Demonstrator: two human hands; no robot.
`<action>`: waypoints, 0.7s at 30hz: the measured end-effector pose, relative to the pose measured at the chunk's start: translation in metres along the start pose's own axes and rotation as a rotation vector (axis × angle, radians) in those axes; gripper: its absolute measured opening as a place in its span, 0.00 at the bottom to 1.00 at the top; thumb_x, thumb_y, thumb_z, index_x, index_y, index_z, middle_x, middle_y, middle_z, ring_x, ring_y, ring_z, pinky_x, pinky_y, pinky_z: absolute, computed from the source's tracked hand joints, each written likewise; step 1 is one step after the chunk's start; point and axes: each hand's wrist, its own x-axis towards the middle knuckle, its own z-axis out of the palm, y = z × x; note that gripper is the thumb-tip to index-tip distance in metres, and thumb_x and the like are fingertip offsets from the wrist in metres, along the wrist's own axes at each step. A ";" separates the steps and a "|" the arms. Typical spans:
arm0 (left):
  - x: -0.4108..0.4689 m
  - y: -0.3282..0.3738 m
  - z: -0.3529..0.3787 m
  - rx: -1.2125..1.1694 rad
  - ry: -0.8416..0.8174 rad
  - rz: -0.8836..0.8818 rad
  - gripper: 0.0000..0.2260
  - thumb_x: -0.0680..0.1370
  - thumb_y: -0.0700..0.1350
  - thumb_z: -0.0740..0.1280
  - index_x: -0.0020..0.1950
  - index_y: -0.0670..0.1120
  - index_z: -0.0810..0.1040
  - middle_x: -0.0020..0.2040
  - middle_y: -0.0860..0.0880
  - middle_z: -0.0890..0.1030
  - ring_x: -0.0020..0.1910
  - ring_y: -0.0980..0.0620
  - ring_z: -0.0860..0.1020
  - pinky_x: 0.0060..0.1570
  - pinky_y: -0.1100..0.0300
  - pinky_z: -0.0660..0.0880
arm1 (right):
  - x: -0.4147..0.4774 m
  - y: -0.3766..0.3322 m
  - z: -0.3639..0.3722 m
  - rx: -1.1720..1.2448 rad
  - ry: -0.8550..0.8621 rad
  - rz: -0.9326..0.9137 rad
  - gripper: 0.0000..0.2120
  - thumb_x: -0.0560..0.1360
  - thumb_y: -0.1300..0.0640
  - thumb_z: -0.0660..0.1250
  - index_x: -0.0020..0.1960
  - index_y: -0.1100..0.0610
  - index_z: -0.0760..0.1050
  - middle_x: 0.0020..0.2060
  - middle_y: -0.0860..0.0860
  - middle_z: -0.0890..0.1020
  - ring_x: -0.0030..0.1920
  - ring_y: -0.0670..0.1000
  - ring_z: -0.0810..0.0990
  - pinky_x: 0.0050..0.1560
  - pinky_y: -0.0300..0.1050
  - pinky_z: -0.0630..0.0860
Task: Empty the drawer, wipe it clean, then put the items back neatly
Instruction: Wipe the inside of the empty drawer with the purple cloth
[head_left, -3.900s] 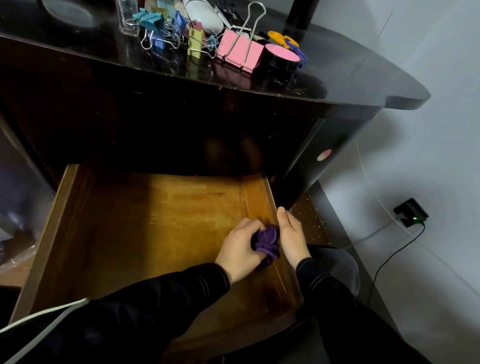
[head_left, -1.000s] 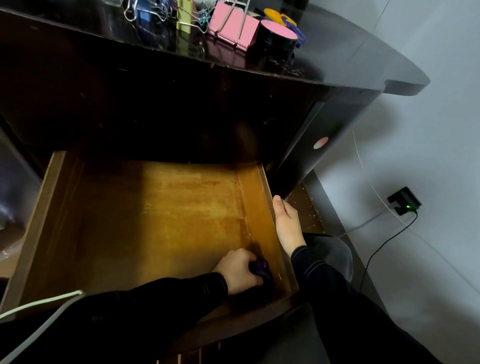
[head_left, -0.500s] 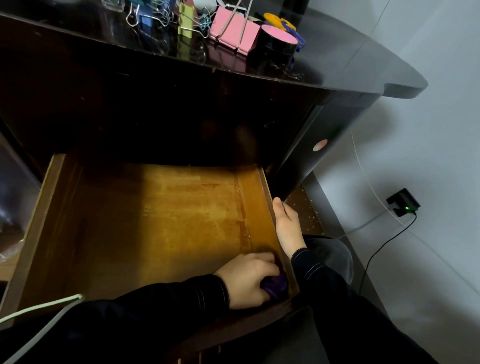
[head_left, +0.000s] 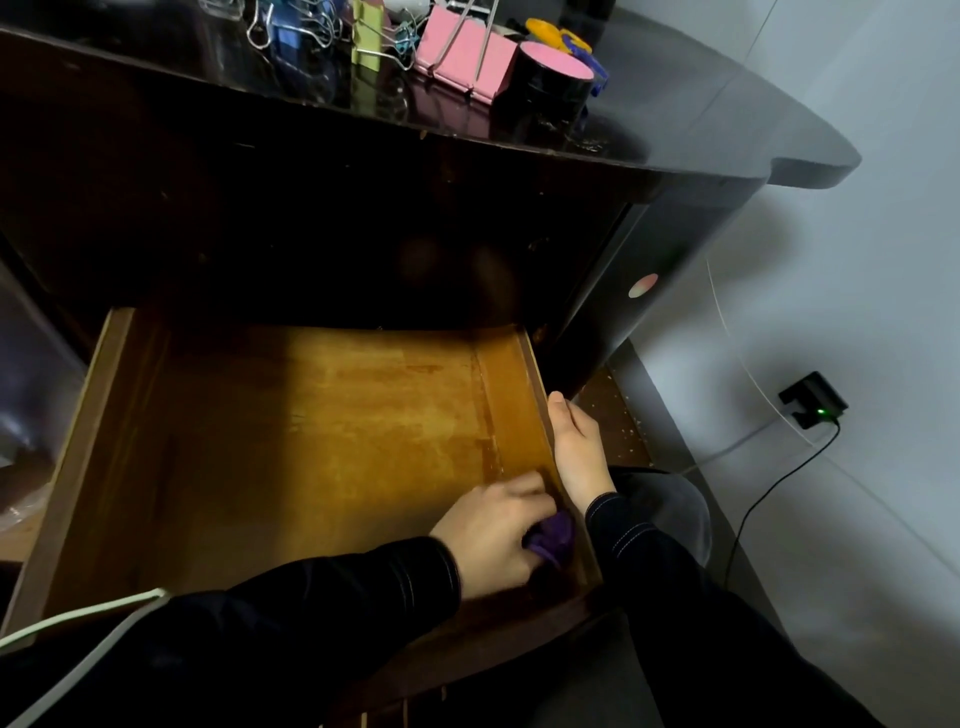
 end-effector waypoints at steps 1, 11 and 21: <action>-0.003 0.003 0.002 0.017 -0.038 0.070 0.06 0.75 0.43 0.69 0.51 0.45 0.78 0.52 0.51 0.74 0.47 0.50 0.75 0.45 0.54 0.76 | 0.000 0.000 0.000 -0.004 0.001 0.003 0.16 0.85 0.45 0.53 0.56 0.49 0.78 0.52 0.51 0.84 0.57 0.53 0.81 0.67 0.58 0.74; -0.004 0.012 0.000 -0.084 -0.070 0.108 0.03 0.75 0.42 0.68 0.46 0.44 0.77 0.49 0.50 0.75 0.42 0.51 0.74 0.40 0.58 0.70 | -0.001 0.000 0.000 -0.017 0.003 -0.002 0.20 0.85 0.45 0.53 0.65 0.55 0.77 0.57 0.53 0.83 0.60 0.54 0.80 0.69 0.58 0.73; -0.004 0.011 0.007 -0.071 -0.033 0.066 0.08 0.77 0.48 0.69 0.49 0.44 0.78 0.49 0.49 0.75 0.44 0.51 0.75 0.41 0.60 0.70 | 0.001 0.000 0.000 -0.049 0.020 -0.008 0.21 0.85 0.45 0.53 0.66 0.56 0.77 0.57 0.54 0.83 0.60 0.54 0.79 0.69 0.57 0.73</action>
